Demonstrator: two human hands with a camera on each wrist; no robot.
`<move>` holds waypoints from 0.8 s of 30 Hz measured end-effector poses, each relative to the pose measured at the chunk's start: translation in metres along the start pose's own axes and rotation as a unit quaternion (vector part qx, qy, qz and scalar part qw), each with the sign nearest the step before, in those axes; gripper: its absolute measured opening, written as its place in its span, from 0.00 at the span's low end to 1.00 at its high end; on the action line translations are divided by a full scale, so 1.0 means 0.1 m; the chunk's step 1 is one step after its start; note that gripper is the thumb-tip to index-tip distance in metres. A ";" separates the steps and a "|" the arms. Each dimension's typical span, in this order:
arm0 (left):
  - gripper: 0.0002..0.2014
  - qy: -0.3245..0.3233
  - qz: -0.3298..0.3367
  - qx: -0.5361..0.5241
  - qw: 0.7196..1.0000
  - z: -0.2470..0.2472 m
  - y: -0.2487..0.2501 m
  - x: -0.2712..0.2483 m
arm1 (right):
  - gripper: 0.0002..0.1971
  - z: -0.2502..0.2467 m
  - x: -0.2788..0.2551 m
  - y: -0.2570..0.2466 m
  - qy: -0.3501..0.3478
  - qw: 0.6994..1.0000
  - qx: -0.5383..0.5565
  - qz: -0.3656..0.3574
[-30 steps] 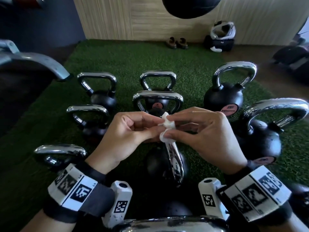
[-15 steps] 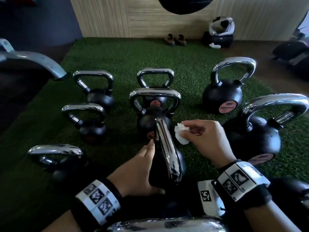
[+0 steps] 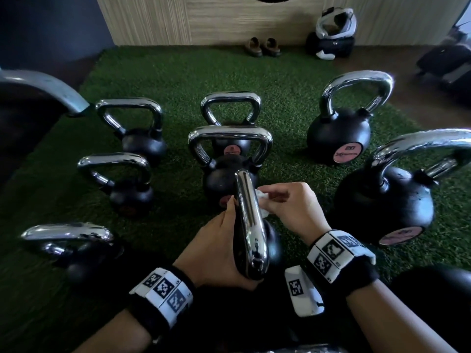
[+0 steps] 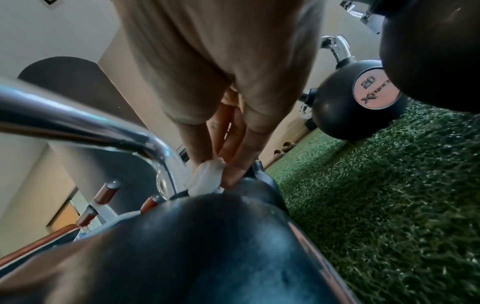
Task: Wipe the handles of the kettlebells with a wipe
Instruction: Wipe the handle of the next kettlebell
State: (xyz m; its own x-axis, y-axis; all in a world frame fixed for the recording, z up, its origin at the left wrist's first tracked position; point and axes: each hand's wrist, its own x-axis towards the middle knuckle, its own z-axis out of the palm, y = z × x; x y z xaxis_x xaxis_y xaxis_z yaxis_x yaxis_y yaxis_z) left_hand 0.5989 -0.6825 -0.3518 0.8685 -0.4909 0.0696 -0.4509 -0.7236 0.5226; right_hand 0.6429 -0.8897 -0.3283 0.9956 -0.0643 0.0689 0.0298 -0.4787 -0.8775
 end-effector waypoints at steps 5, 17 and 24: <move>0.64 -0.028 0.031 0.020 0.999 -0.17 -0.04 0.09 | 0.10 0.09 0.06 -0.07 -0.004 1.000 -0.012 0.004; 0.60 -0.044 0.012 0.003 0.999 -0.27 -0.01 0.16 | 0.11 0.06 0.18 -0.11 0.050 0.997 0.044 -0.035; 0.60 -0.069 -0.014 -0.010 0.997 -0.30 -0.04 0.25 | 0.11 0.07 0.25 -0.21 0.088 0.991 0.025 -0.102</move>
State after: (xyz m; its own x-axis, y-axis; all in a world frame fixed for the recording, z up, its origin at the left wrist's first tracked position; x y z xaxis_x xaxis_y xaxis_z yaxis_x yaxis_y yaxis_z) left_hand 0.6286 -0.6771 -0.3269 0.8433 -0.5338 -0.0628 -0.4212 -0.7290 0.5396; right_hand 0.6677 -0.8752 -0.3119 0.9375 -0.1239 0.3251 0.2379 -0.4537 -0.8588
